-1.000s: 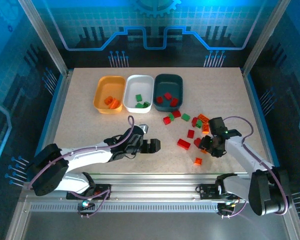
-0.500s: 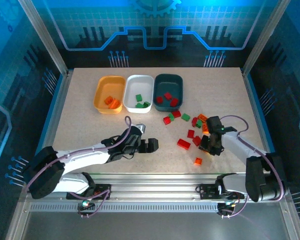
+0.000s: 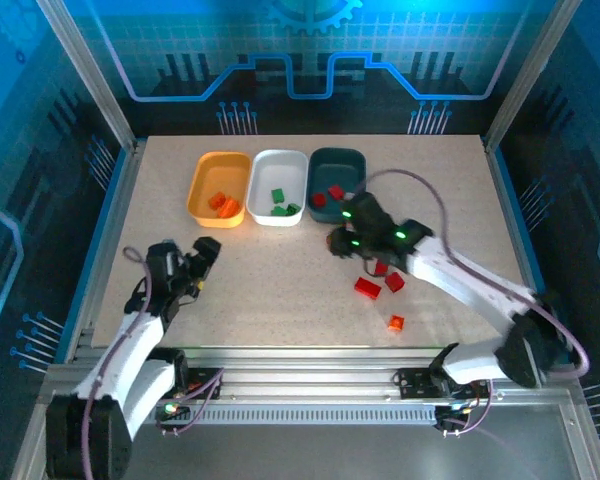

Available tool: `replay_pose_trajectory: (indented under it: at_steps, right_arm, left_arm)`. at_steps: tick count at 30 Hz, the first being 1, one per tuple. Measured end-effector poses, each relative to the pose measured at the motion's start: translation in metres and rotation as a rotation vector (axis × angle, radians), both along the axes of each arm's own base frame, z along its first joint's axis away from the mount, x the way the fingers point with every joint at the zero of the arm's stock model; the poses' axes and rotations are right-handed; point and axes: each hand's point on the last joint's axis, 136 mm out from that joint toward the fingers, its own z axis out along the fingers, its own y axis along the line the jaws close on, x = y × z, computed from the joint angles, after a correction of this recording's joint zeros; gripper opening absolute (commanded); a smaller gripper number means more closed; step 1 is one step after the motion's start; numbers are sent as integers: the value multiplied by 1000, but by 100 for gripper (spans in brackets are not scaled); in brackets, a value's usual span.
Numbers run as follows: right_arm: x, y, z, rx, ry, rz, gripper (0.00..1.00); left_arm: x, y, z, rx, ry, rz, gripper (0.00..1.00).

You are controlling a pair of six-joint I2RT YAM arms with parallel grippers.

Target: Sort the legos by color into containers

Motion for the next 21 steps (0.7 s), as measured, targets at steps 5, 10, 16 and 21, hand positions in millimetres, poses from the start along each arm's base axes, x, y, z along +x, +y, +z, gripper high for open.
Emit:
replay_pose_trajectory:
  at_steps: [5, 10, 16, 21]
  right_arm:
    - [57, 102, -8, 36, -28, 165, 26]
    - [111, 173, -20, 54, -75, 274, 26]
    - [151, 228, -29, 82, -133, 397, 27]
    - [163, 251, -48, 99, -145, 456, 28]
  left_arm:
    - [-32, 9, -34, -100, 84, 78, 99]
    - [-47, -3, -50, -151, 151, 30, 99]
    - [-51, -15, -50, -178, 160, -36, 99]
    - [-52, -20, -50, -188, 169, -79, 99]
